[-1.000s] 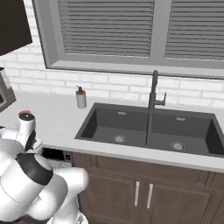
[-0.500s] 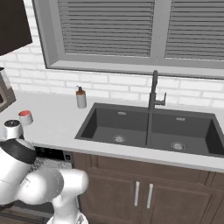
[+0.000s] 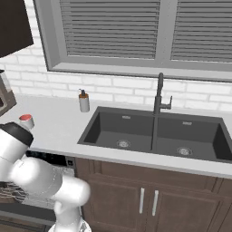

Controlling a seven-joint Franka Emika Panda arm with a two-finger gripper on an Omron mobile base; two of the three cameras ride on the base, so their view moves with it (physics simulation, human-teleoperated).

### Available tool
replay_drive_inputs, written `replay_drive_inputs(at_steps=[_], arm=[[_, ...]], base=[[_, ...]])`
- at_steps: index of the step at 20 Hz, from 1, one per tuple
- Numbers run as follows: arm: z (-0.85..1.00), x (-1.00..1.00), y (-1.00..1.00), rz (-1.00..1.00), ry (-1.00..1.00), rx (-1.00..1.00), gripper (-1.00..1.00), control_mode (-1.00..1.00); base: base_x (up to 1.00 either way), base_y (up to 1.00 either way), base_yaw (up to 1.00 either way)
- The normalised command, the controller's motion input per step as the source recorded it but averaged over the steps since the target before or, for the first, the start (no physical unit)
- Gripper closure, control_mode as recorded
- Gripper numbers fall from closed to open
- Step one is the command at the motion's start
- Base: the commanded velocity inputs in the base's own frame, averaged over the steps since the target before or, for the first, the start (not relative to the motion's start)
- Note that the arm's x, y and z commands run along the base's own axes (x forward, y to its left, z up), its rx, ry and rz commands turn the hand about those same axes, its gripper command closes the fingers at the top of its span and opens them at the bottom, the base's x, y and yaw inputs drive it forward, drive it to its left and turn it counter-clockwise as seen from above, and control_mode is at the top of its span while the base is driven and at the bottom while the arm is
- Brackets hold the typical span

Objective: Pick up the cup and bowl from the counter, place them in the dishwasher, and close the dishwasher door.

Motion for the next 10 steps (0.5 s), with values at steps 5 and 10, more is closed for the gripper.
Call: replay_drive_inputs(at_steps=[5,10], arm=[[-0.22,0.0,0.25,-0.04,-0.09,-0.24,1.0,-1.0],[-0.25,0.0,0.04,-0.07,-0.17,-0.24,1.0,-1.0]], base=[[0.0,0.0,0.0],[0.0,0.0,0.0]])
